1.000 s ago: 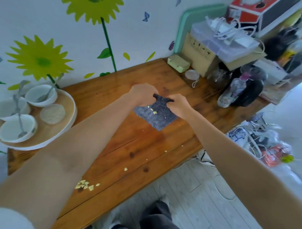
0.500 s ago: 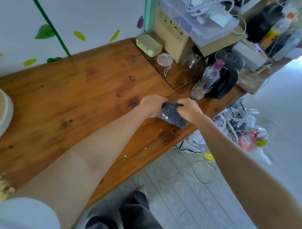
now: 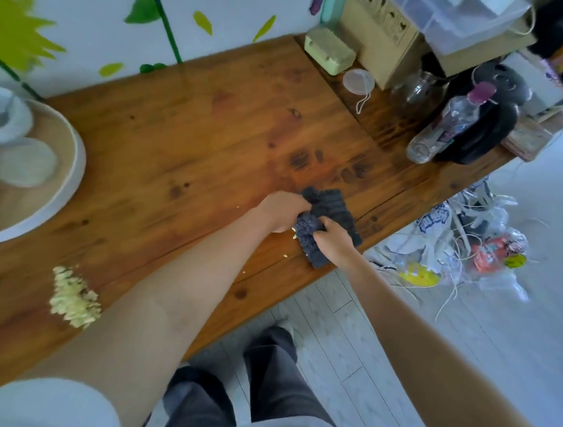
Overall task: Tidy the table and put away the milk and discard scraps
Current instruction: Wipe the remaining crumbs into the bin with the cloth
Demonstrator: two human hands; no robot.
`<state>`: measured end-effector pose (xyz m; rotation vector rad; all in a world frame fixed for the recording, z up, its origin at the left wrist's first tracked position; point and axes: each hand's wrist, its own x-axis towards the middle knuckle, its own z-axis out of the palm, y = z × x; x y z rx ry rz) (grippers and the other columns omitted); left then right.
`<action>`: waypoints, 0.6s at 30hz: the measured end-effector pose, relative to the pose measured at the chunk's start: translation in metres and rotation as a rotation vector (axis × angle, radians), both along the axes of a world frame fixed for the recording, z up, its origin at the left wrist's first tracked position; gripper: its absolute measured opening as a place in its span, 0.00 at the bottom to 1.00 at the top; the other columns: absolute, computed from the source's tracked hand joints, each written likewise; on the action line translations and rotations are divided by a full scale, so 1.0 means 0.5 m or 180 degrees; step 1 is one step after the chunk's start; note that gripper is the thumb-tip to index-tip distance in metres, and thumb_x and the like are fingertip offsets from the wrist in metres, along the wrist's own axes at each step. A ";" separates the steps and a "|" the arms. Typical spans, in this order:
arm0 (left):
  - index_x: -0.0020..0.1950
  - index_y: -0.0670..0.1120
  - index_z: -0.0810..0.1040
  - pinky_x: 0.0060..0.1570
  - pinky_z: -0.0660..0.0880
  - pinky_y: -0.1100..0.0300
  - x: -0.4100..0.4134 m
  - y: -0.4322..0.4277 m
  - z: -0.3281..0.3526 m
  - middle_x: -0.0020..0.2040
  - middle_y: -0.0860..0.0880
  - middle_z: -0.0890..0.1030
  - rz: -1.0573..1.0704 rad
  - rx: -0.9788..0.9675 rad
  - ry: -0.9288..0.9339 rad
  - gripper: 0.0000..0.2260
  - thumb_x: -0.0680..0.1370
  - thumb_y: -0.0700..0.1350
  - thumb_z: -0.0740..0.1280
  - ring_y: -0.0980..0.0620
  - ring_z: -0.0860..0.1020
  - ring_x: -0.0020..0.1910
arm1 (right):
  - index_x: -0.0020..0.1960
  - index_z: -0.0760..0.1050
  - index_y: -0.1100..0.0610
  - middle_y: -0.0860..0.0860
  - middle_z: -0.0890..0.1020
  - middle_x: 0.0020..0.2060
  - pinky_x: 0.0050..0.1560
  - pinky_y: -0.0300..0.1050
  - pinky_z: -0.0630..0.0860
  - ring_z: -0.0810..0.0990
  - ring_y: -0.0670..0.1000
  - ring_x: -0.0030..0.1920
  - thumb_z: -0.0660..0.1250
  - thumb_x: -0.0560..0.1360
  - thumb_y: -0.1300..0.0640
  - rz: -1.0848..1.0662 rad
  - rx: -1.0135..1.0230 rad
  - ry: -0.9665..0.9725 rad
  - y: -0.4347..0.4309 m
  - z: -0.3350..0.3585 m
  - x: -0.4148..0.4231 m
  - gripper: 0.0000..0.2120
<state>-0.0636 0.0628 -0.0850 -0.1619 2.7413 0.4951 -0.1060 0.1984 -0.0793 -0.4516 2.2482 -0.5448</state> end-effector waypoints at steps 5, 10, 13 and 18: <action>0.66 0.43 0.73 0.61 0.71 0.47 0.190 -0.067 -0.002 0.65 0.43 0.75 0.0048 0.0078 -0.0039 0.20 0.76 0.30 0.55 0.43 0.72 0.65 | 0.59 0.70 0.57 0.53 0.76 0.44 0.41 0.45 0.65 0.73 0.53 0.44 0.54 0.77 0.61 0.0107 0.0032 0.0006 -0.065 0.006 0.175 0.13; 0.72 0.47 0.66 0.67 0.67 0.52 0.398 -0.163 0.001 0.74 0.47 0.65 0.0109 -0.0040 -0.0099 0.25 0.78 0.30 0.54 0.50 0.61 0.75 | 0.56 0.70 0.55 0.51 0.75 0.41 0.33 0.43 0.63 0.72 0.52 0.40 0.54 0.77 0.61 0.0175 -0.0113 -0.0152 -0.160 0.007 0.379 0.10; 0.73 0.47 0.64 0.64 0.69 0.52 0.490 -0.215 0.002 0.73 0.47 0.66 0.0116 -0.0239 -0.0132 0.25 0.78 0.31 0.55 0.48 0.66 0.71 | 0.50 0.68 0.54 0.49 0.72 0.35 0.32 0.42 0.62 0.69 0.48 0.34 0.54 0.78 0.60 0.0152 -0.0296 -0.0320 -0.209 0.001 0.481 0.05; 0.74 0.48 0.63 0.68 0.63 0.57 0.609 -0.284 0.007 0.72 0.49 0.69 0.0111 -0.0570 -0.0186 0.25 0.78 0.33 0.57 0.49 0.67 0.70 | 0.50 0.67 0.55 0.48 0.71 0.35 0.35 0.43 0.63 0.70 0.49 0.35 0.54 0.78 0.60 0.0314 -0.0426 -0.0474 -0.279 0.000 0.595 0.04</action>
